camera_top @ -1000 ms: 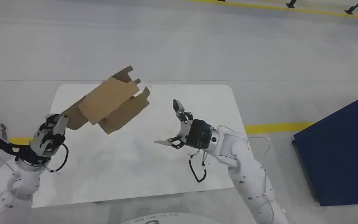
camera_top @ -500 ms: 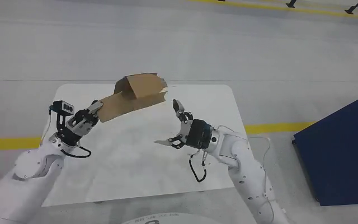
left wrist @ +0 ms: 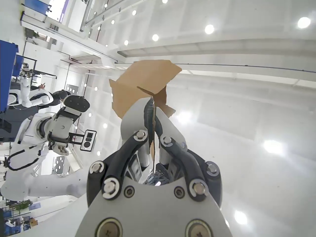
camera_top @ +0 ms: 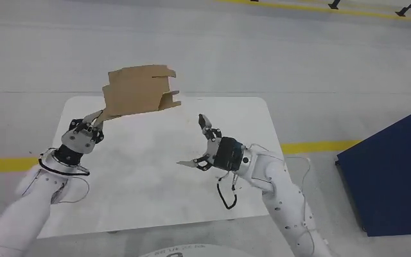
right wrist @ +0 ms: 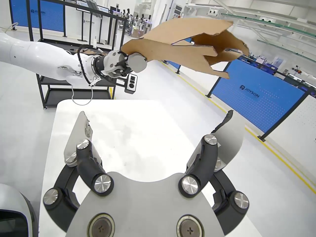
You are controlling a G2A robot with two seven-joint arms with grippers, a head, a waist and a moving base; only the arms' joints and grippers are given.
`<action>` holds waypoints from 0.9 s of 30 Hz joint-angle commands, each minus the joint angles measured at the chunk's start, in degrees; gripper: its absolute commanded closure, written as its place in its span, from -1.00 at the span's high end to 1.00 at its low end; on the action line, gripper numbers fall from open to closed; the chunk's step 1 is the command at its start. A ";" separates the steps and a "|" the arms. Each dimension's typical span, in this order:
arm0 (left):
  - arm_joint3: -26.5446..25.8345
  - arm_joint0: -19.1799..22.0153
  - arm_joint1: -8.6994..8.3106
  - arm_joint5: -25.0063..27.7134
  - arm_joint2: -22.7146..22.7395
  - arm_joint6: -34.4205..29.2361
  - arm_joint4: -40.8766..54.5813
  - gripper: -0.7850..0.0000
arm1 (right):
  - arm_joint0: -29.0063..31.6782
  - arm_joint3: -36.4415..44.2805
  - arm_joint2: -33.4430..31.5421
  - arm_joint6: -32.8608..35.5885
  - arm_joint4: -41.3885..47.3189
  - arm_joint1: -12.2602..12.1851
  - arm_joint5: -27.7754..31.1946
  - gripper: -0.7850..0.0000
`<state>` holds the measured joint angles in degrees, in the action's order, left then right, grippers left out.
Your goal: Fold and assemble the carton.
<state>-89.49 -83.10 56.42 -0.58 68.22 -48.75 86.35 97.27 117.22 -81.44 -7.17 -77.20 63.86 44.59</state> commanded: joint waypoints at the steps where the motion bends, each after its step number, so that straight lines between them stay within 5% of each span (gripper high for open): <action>1: -0.40 -0.13 0.24 -1.74 -0.29 0.33 0.67 -1.00 | -0.47 -0.18 0.82 1.09 1.06 -0.03 0.91 1.00; 8: 0.25 0.51 1.25 2.59 -1.98 0.53 -4.58 -1.00 | -4.66 -6.20 4.08 7.60 21.69 -0.39 10.50 1.00; 15: 0.13 1.19 2.61 7.90 -2.02 -1.55 -1.98 -1.00 | -8.86 -6.06 5.58 26.29 36.17 -1.37 5.29 1.00; 20: 0.05 1.77 2.97 10.37 -1.46 -1.61 -6.76 -1.00 | -8.45 -4.03 3.62 24.73 35.40 -1.71 5.89 1.00; 24: -0.29 1.21 3.46 15.81 -0.57 -0.54 -8.52 -1.00 | -6.10 -4.68 3.82 20.13 39.01 -1.93 12.98 1.00; 27: -0.41 0.77 4.06 20.01 -0.67 -0.82 -8.51 -1.00 | -6.90 -6.60 8.23 27.80 47.07 -2.95 13.41 1.00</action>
<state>-89.91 -82.23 60.29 18.20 67.66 -49.32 77.54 90.91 111.66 -74.98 16.09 -33.53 61.32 58.18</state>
